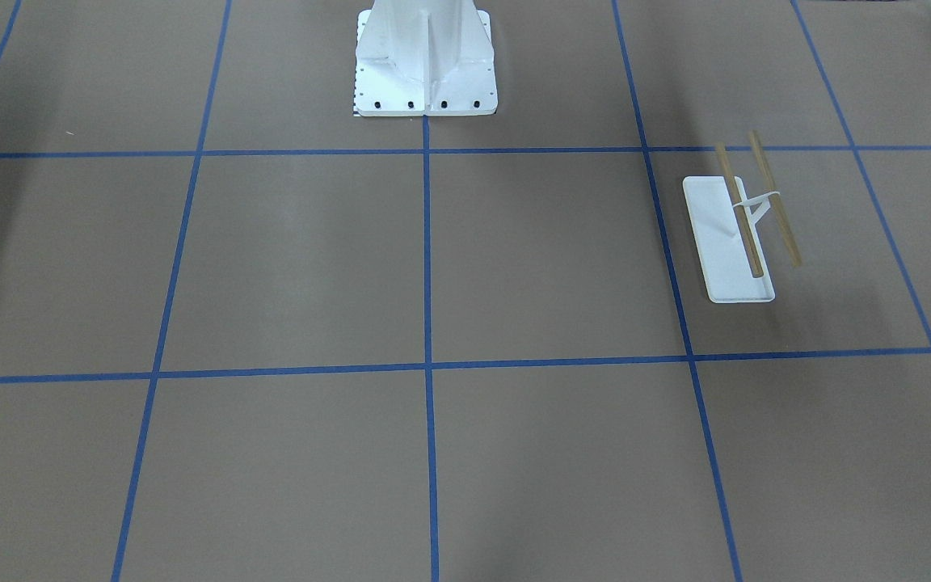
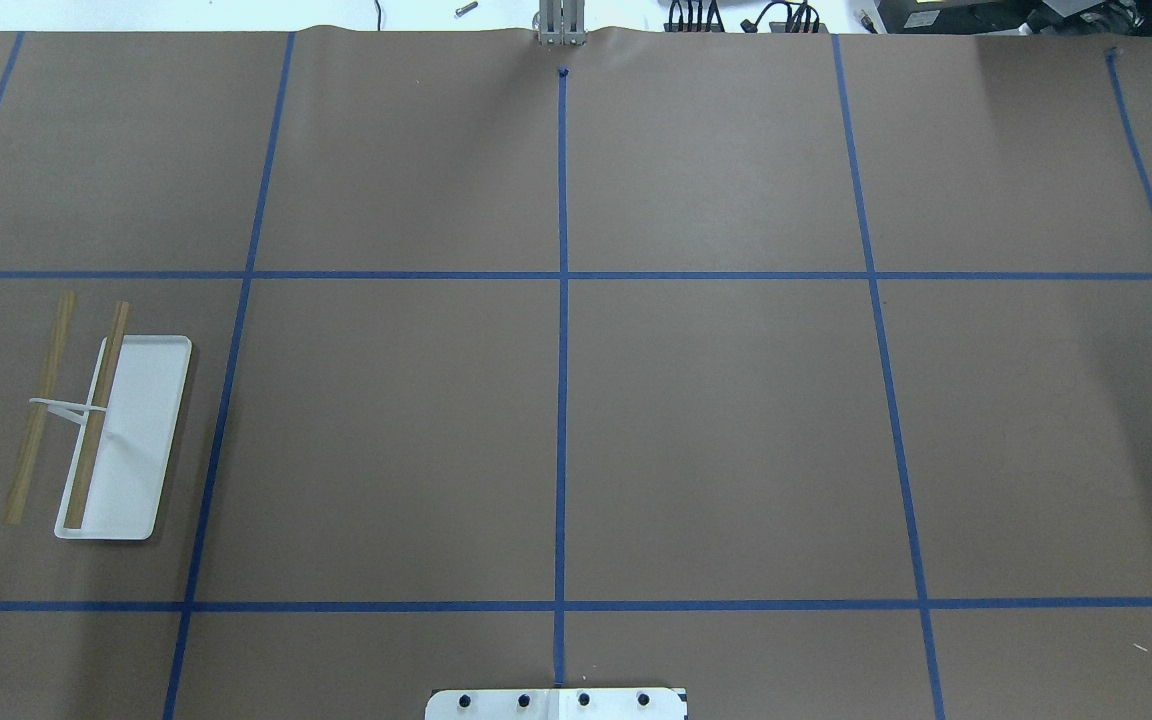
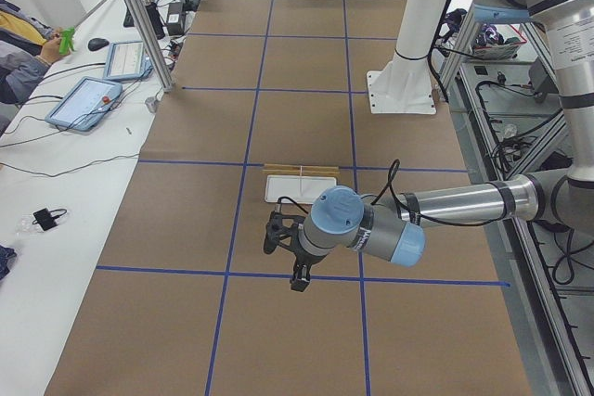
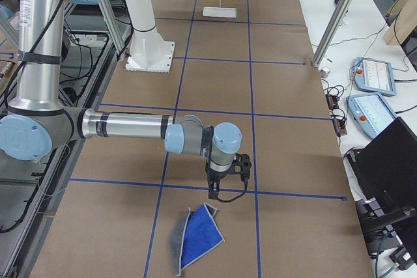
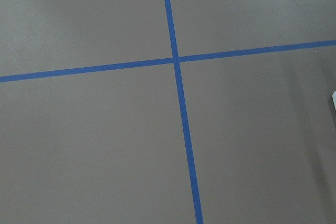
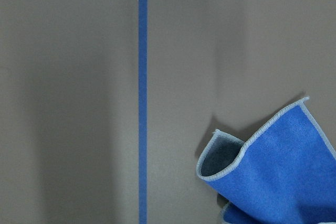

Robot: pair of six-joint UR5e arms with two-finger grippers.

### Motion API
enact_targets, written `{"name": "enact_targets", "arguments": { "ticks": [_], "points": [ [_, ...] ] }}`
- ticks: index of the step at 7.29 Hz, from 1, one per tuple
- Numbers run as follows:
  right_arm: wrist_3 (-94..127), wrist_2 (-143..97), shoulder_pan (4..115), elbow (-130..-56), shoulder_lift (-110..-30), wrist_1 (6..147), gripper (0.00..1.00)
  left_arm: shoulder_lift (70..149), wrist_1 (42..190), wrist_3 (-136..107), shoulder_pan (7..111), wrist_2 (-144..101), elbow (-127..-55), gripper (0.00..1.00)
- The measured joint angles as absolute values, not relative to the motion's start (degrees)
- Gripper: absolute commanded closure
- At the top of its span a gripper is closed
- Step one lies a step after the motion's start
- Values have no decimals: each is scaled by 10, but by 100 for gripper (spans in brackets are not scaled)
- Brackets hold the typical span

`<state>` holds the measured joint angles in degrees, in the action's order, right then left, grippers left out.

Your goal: Hang towel on rack

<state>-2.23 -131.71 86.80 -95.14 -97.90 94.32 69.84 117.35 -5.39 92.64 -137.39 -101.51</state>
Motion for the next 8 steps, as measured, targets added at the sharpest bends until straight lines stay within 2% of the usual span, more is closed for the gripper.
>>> {"name": "enact_targets", "arguments": {
  "ticks": [2, 4, 6, 7, 8],
  "points": [
    [-42, -1317, 865, -891, -973, 923, 0, 700, 1174, -54, 926, -1372, -1013, 2],
    [-42, -1317, 839, -793, -967, 782, 2, 701, 1175, -59, 926, -1372, -1013, 2],
    [-43, -1329, 812, -739, -957, 700, 5, 701, 1178, -74, 926, -1375, -1015, 2],
    [-49, -1338, 803, -733, -960, 686, 27, 701, 1180, -77, 926, -1376, -1015, 2],
    [-54, -1347, 796, -731, -965, 680, 56, 701, 1181, -78, 926, -1377, -1015, 2]
  ]
}}
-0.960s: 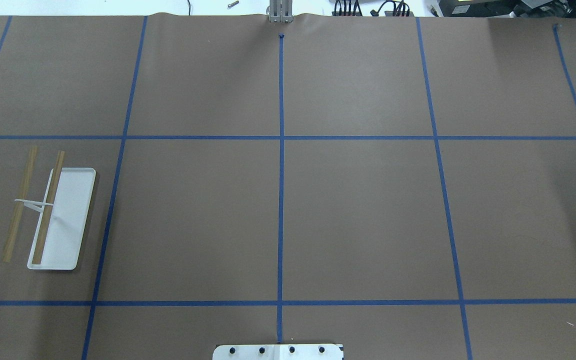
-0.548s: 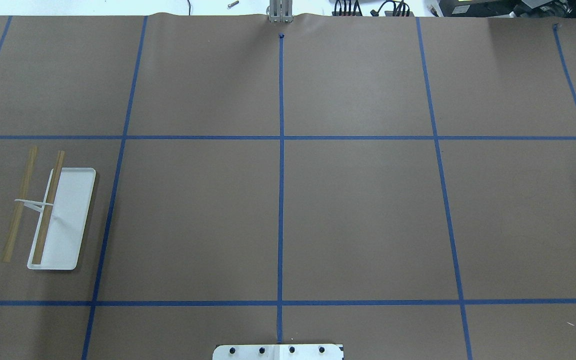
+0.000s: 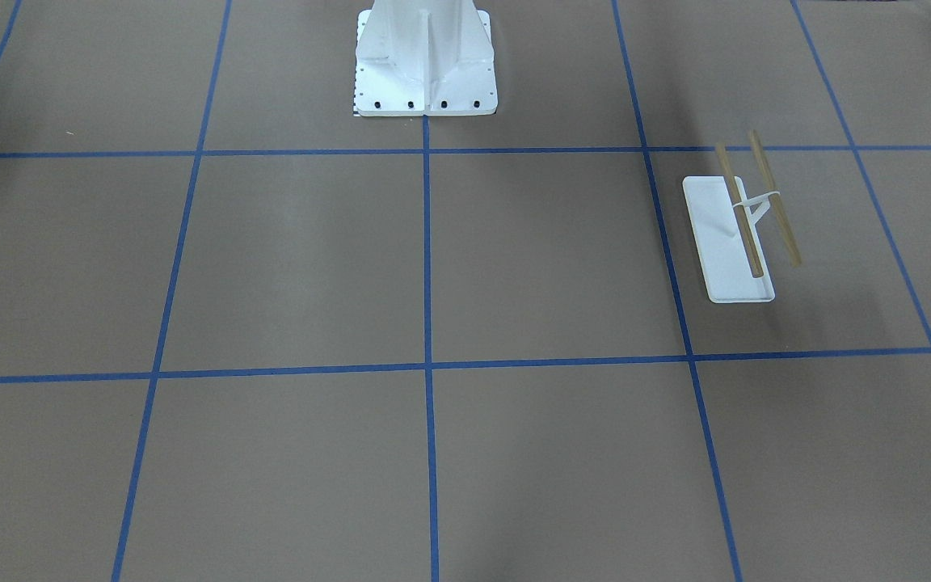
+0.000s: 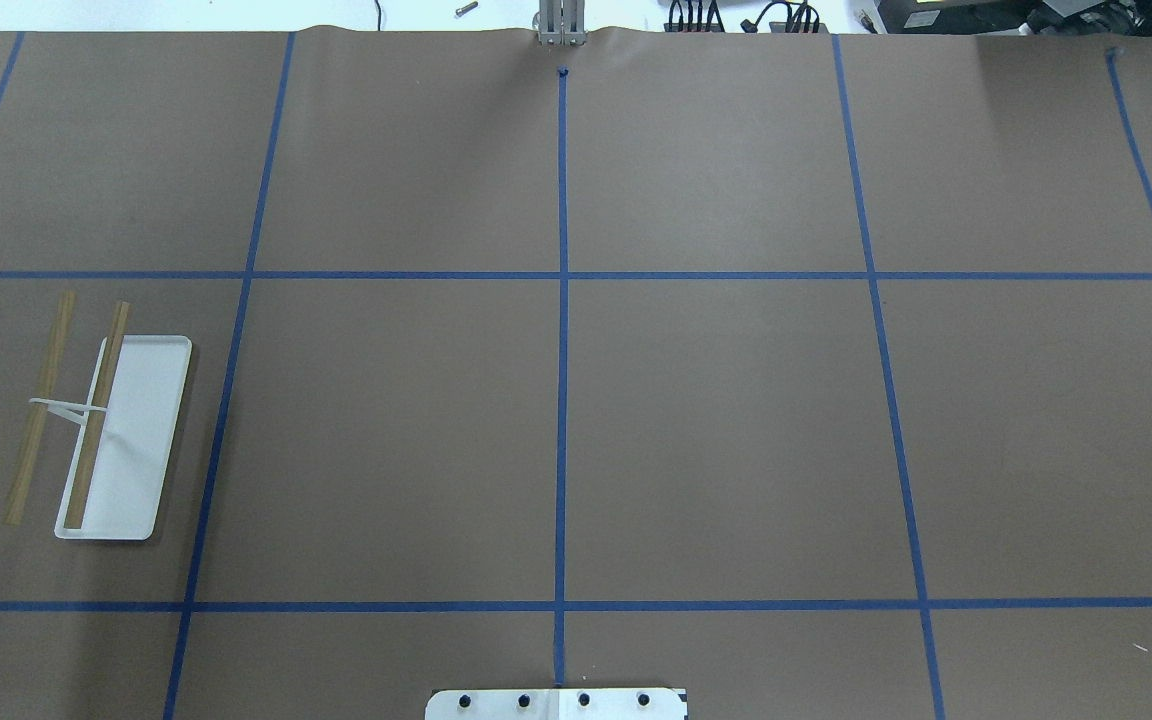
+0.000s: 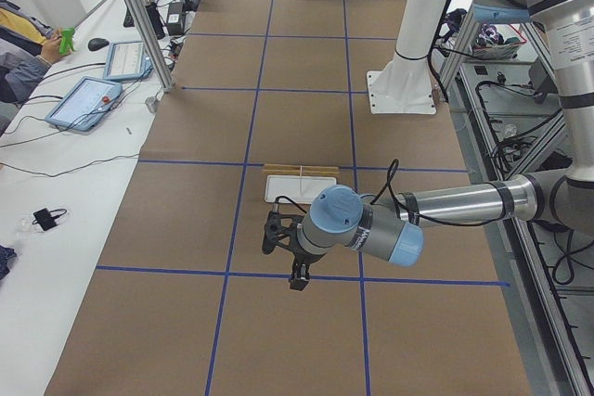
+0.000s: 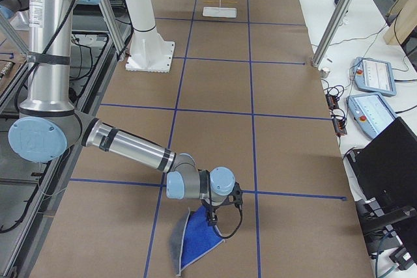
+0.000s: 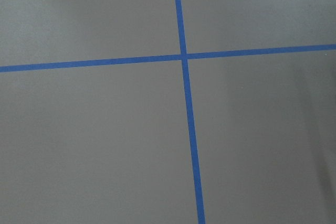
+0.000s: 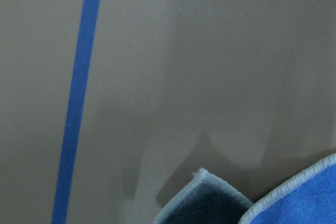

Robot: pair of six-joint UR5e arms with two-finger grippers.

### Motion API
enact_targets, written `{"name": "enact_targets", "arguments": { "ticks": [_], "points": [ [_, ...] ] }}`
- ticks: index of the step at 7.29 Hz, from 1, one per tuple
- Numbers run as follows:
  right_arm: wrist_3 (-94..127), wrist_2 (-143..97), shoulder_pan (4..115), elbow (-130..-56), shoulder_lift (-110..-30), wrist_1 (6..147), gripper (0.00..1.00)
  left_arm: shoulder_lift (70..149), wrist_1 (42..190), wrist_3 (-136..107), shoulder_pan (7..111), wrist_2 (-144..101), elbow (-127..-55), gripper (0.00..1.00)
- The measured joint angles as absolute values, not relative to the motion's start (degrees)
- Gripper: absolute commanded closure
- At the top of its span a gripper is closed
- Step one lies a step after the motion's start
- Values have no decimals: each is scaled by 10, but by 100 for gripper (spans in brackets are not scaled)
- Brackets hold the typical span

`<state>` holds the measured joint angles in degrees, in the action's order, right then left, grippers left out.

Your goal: Hang towel on rack

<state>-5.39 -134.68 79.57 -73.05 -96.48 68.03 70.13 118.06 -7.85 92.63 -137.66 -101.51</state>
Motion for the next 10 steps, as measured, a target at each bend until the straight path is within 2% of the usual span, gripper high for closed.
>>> {"name": "enact_targets", "arguments": {
  "ticks": [2, 7, 8, 10],
  "points": [
    [-67, -1353, 791, -729, -972, 676, 100, 701, 1182, -79, 926, -1377, -1016, 2],
    [-105, -1360, 797, -734, -971, 680, 100, 702, 1181, -80, 926, -1377, -1015, 2],
    [-102, -1369, 810, -753, -969, 683, 100, 703, 1183, -84, 926, -1380, -1017, 2],
    [-53, -1378, 831, -859, -956, 756, 100, 717, 1201, -155, 919, -1412, -1021, 2]
  ]
}}
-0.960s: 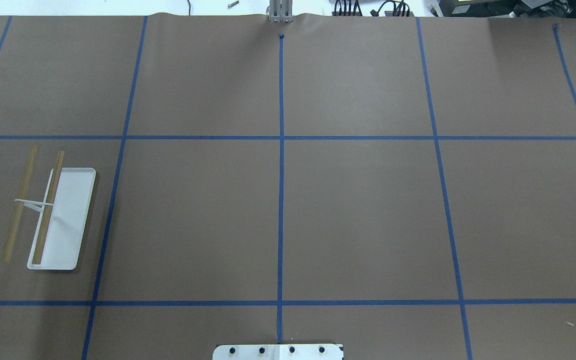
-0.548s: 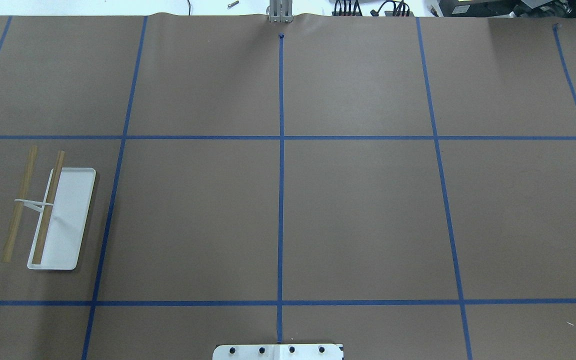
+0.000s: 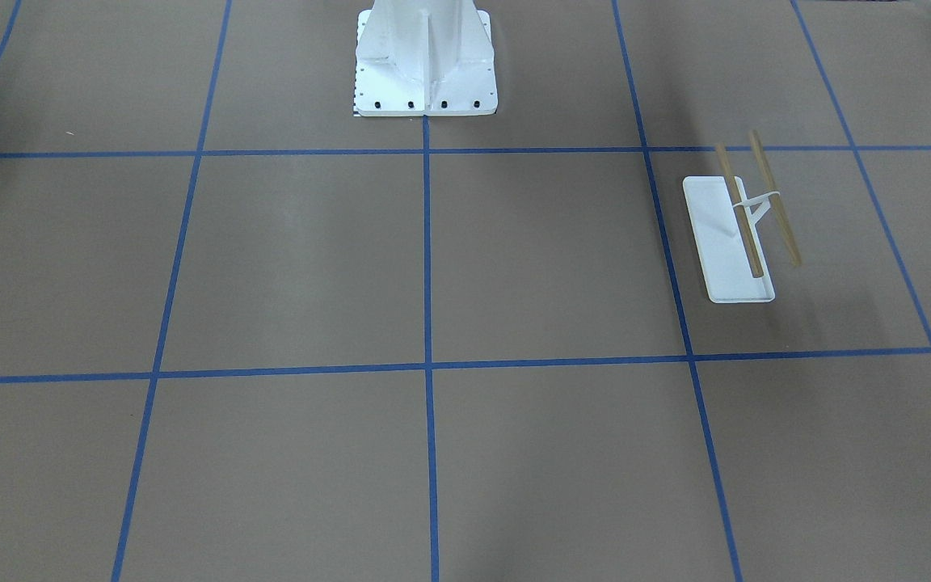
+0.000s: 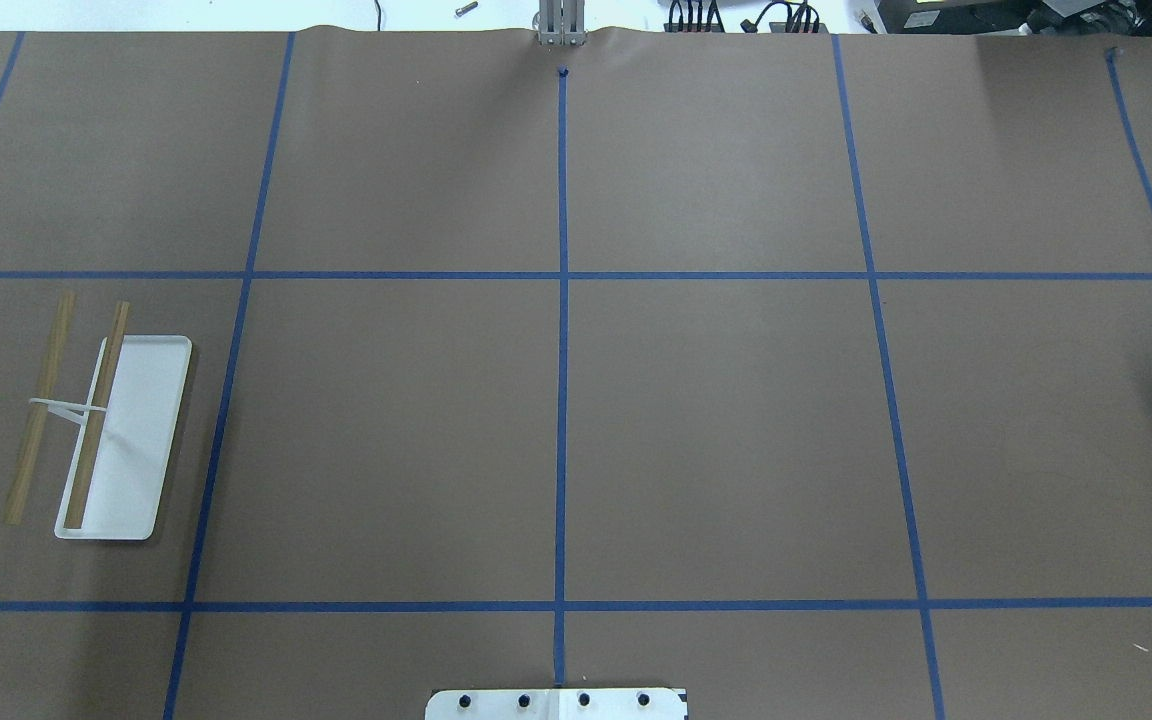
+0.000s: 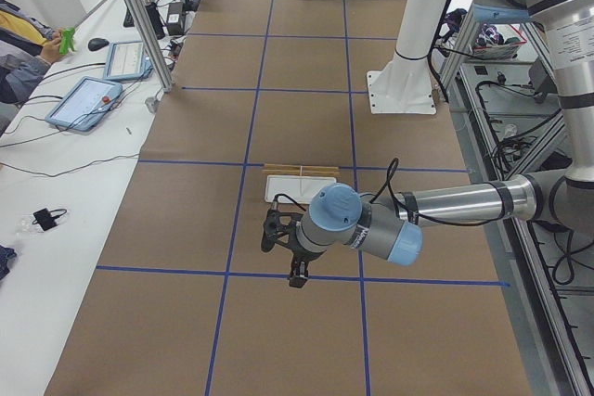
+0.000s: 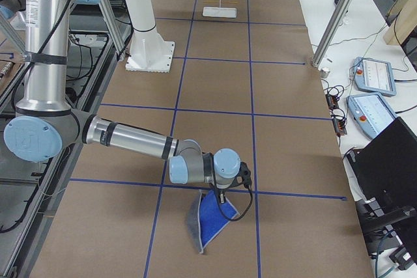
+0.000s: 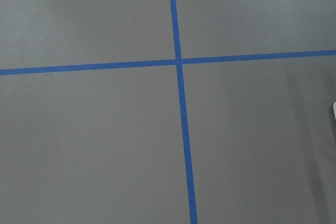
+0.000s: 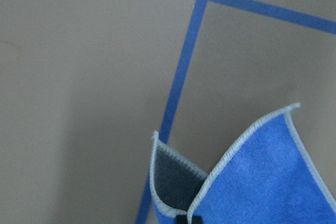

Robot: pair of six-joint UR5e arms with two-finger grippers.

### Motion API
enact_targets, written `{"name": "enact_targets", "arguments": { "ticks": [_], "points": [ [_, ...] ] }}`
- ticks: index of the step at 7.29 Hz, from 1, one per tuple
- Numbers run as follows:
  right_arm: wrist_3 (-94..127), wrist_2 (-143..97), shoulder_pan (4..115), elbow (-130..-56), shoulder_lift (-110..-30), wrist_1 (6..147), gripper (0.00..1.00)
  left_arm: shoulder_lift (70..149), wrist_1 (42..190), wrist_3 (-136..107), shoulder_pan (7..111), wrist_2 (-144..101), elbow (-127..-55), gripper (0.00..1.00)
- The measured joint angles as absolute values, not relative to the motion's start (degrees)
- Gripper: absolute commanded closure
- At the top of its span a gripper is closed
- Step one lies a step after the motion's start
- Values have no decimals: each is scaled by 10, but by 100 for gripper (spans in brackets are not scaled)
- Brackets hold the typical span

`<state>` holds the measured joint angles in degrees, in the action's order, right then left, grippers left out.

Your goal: Hang towel on rack

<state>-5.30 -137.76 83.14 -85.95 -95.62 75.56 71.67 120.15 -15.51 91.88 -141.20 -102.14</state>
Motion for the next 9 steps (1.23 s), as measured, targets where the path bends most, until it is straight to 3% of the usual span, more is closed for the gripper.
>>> {"name": "enact_targets", "arguments": {
  "ticks": [2, 4, 6, 9],
  "points": [
    [115, -1371, 813, -975, -908, 837, 100, 768, 1218, -293, 893, -1451, -1023, 2],
    [369, -1337, 740, -1043, -836, 855, 100, 868, 1221, -502, 855, -1485, -1022, 2],
    [643, -1297, 645, -1066, -726, 867, 100, 948, 1223, -637, 813, -1488, -1017, 2],
    [953, -1224, 531, -1065, -557, 938, 100, 977, 1238, -683, 797, -1487, -1013, 2]
  ]
}}
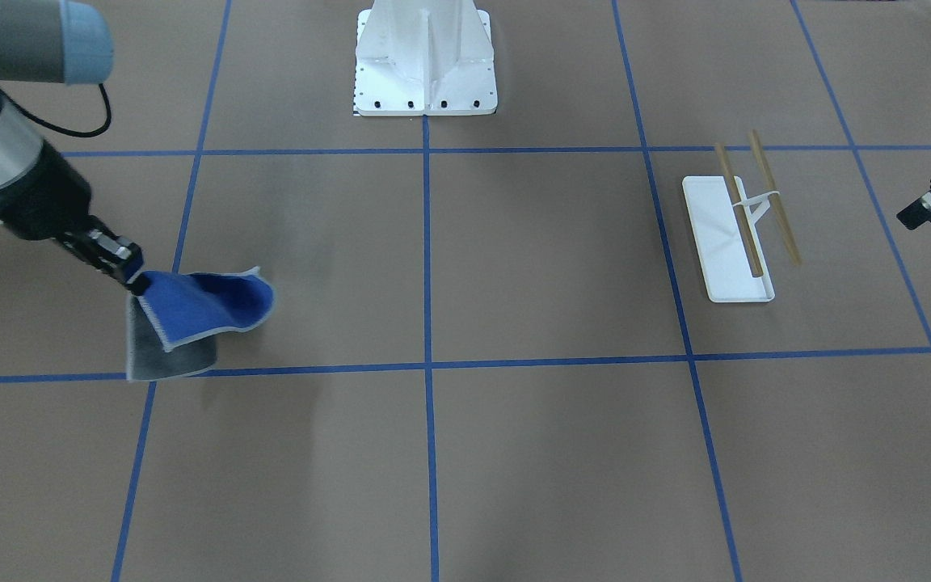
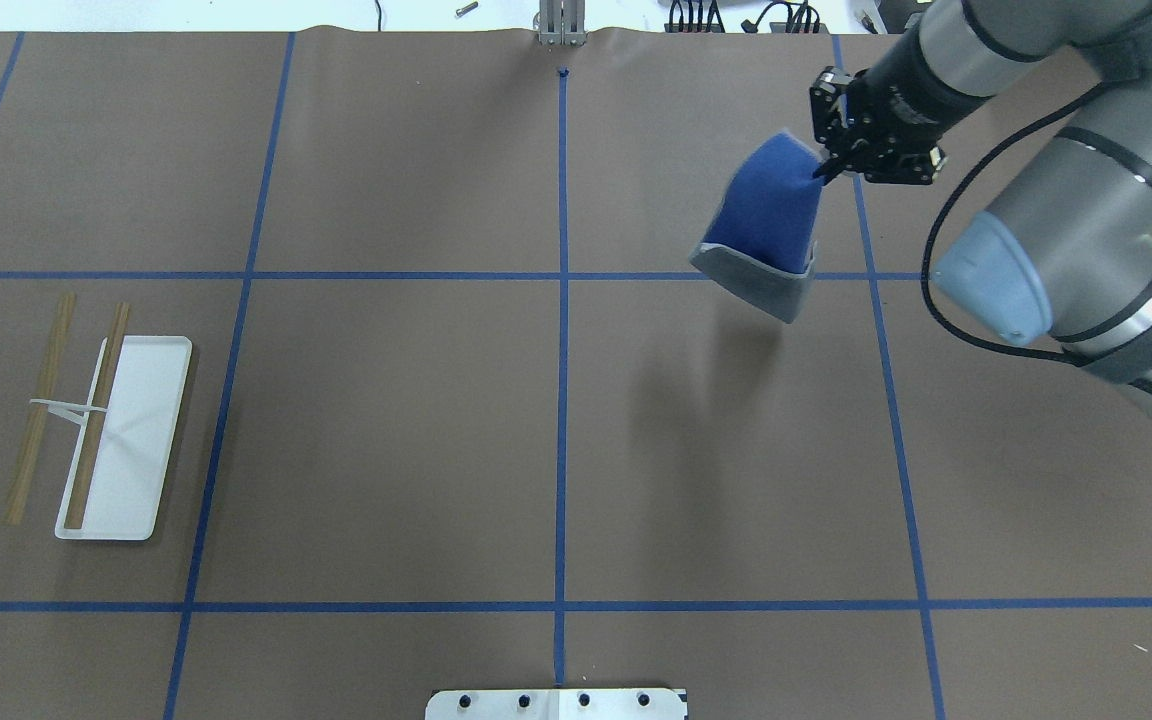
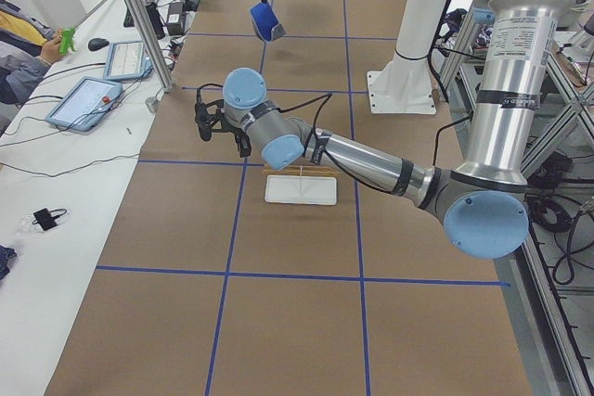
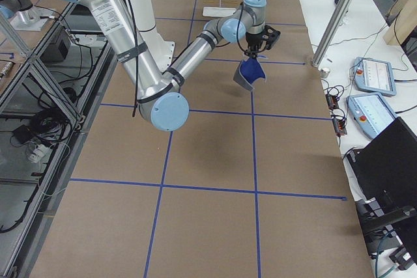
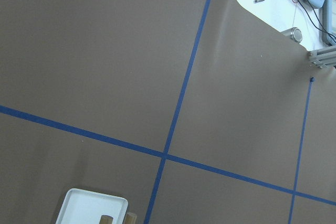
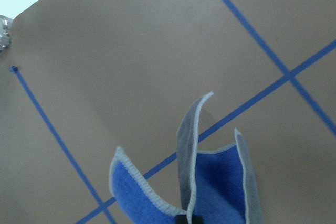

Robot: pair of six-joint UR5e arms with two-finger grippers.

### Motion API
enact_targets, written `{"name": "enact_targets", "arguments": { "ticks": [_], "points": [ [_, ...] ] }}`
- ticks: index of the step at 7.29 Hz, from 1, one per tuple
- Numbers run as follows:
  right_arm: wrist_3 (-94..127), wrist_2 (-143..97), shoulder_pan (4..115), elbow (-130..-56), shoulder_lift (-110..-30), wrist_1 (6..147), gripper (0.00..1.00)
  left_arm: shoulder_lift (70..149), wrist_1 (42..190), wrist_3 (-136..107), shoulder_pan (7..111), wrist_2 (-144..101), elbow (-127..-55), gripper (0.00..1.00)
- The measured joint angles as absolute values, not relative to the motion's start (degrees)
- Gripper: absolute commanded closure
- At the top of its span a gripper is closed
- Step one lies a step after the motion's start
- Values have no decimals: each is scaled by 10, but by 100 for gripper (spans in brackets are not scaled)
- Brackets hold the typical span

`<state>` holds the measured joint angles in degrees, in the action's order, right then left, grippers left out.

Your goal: Hang towel on rack

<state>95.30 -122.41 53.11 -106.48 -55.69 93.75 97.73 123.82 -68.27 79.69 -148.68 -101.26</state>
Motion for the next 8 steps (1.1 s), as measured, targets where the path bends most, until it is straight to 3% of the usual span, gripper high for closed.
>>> {"name": "enact_targets", "arguments": {
  "ticks": [4, 8],
  "points": [
    [1275, -1110, 432, -997, -398, 949, 100, 1040, 1266, -904, 750, -1486, -1008, 2],
    [1370, -1087, 420, -924, -301, 949, 100, 1105, 1319, -1095, 611, -1369, -1025, 2]
  ]
}}
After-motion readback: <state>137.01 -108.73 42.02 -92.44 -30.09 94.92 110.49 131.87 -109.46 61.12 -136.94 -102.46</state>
